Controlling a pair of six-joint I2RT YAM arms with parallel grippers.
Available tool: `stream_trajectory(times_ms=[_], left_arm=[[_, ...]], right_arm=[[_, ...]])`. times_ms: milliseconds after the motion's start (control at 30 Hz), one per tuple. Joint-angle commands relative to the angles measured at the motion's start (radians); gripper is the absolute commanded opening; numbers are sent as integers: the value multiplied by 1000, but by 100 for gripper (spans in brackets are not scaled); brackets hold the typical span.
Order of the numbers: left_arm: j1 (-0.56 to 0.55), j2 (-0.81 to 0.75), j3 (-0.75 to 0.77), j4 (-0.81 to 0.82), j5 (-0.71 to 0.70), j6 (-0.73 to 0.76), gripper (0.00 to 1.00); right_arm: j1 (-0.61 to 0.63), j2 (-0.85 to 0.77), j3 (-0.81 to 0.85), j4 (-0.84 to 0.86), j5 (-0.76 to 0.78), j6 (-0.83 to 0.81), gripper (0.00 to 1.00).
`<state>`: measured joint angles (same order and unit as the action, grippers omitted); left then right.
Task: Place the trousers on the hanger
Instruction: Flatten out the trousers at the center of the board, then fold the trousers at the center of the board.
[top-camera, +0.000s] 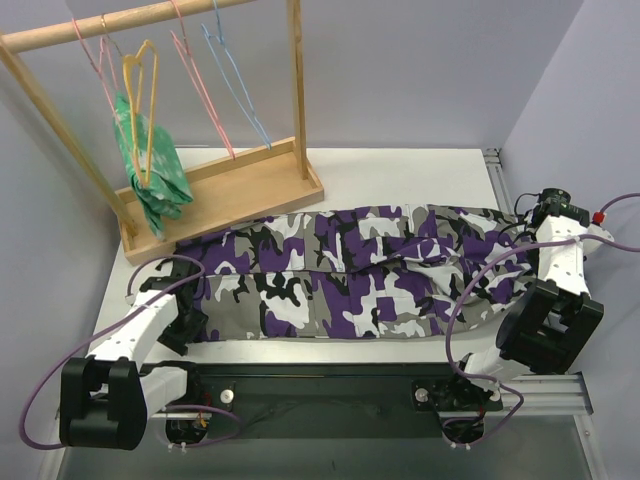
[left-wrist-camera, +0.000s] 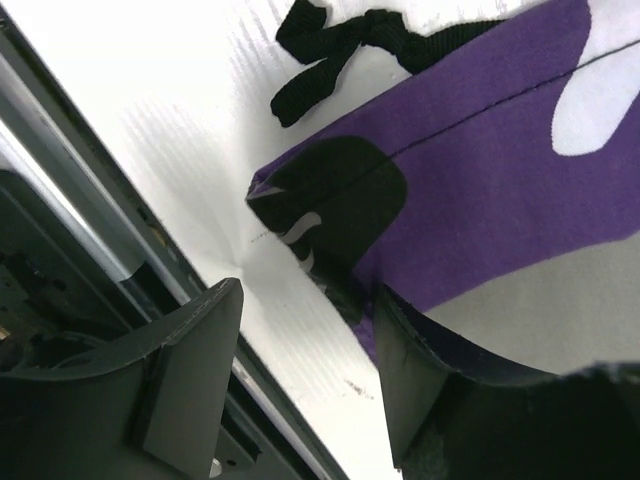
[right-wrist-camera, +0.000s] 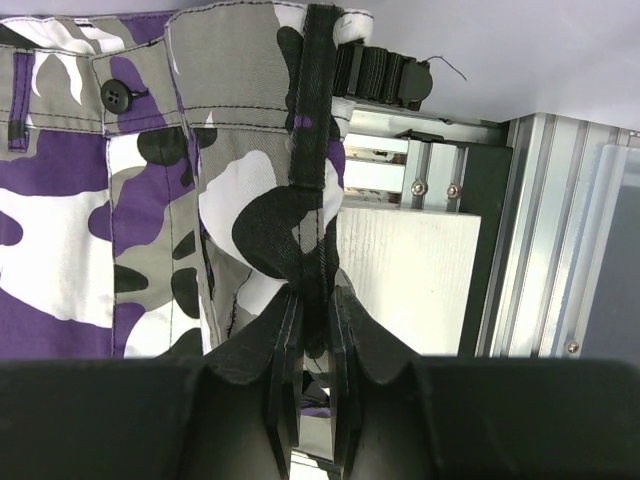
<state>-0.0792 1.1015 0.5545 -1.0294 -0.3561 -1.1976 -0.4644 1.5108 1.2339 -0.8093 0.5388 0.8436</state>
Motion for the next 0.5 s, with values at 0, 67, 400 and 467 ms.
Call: stream_trajectory(times_ms=[0,67,400,467], left_arm=[[-1,14,-36,123,-12,-39,64],[1,30,-51,167,-14,-37,61],[4,110,-71,262,-3,-14,29],[4,100,-73,276,3,-11,22]], right_arm=[[-6,-20,12,1,21,22,0],[-6,-24,12,1,21,20,0],[-17,-63,27,1,33,5,0],[-17,-73,33,-1,32,5,0]])
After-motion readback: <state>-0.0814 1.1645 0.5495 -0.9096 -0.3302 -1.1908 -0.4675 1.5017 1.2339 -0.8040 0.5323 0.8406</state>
